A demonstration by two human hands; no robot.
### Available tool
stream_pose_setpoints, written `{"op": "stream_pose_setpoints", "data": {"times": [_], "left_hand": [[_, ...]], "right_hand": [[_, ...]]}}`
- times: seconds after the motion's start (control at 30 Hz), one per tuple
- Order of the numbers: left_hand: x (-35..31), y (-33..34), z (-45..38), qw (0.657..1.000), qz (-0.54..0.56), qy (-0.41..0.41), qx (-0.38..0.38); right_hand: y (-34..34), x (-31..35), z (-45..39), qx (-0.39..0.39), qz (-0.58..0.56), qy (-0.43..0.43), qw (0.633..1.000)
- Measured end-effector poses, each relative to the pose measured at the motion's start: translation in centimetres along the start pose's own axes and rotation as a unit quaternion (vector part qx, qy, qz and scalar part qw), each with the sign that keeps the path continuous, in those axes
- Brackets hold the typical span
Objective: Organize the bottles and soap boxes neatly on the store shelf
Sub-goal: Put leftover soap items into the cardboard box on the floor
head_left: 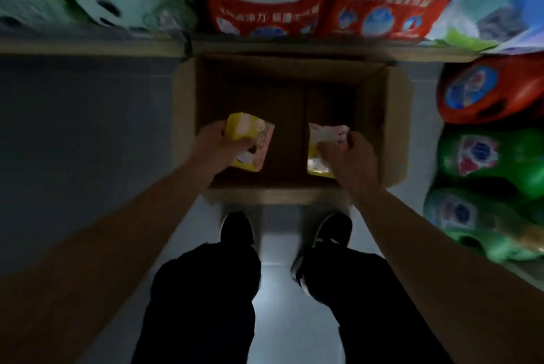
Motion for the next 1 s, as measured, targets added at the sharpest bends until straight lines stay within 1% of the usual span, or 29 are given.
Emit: {"op": "stream_pose_setpoints", "data": {"times": [0.07, 0.17, 0.27, 0.37, 0.43, 0.5, 0.53, 0.6, 0.7, 0.77, 0.9, 1.0], "left_hand": [[3.1, 2.8, -4.5, 0.999, -0.048, 0.007, 0.017], [7.7, 5.9, -10.1, 0.995, -0.096, -0.014, 0.028], [10.9, 8.6, -13.7, 0.996, -0.077, -0.023, 0.026], [12.7, 9.8, -16.1, 0.996, -0.091, -0.012, -0.009], [13.2, 9.9, -16.8, 0.993, -0.112, -0.002, -0.028], [13.2, 9.2, -16.8, 0.989, -0.145, 0.003, -0.043], [12.9, 8.8, -16.5, 0.987, -0.152, 0.005, -0.043], [11.6, 7.9, -15.3, 0.99, -0.14, 0.004, -0.029], [7.7, 5.3, -10.4, 0.989, -0.148, -0.011, -0.019], [4.2, 3.2, -5.0, 0.992, -0.117, -0.036, -0.005], [-3.7, -1.0, 9.1, 0.996, 0.033, -0.087, 0.008], [-9.7, -4.5, 20.1, 0.991, 0.088, -0.097, 0.023]], "right_hand": [[4.0, -2.3, -5.7, 0.021, 0.016, 0.001, 1.0], [9.6, -5.0, -12.3, 0.044, 0.048, -0.001, 0.998], [14.3, -6.8, -16.8, 0.07, 0.104, -0.005, 0.992], [17.3, -8.0, -19.2, 0.099, 0.104, 0.005, 0.99], [18.0, -7.9, -19.6, 0.084, 0.122, -0.031, 0.989], [17.6, -6.9, -19.1, 0.021, 0.222, -0.096, 0.97], [17.0, -6.2, -18.4, -0.011, 0.267, -0.124, 0.955], [15.7, -4.9, -16.6, -0.031, 0.29, -0.143, 0.946], [12.8, -2.5, -11.9, 0.021, 0.254, -0.141, 0.957], [9.4, -0.5, -6.6, 0.054, 0.203, -0.119, 0.97], [0.8, 3.3, 7.1, 0.109, 0.142, -0.065, 0.982], [-6.0, 5.9, 18.4, 0.14, 0.14, -0.024, 0.98]]}}
Point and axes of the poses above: each hand's wrist, its own z-axis away from the middle knuckle, its own y-axis out of the palm, x = y × z, the point moved 8 cm from there along -z, towards the middle knuckle, and after that the axes turned 9 degrees about y, right-handed, at the moved point
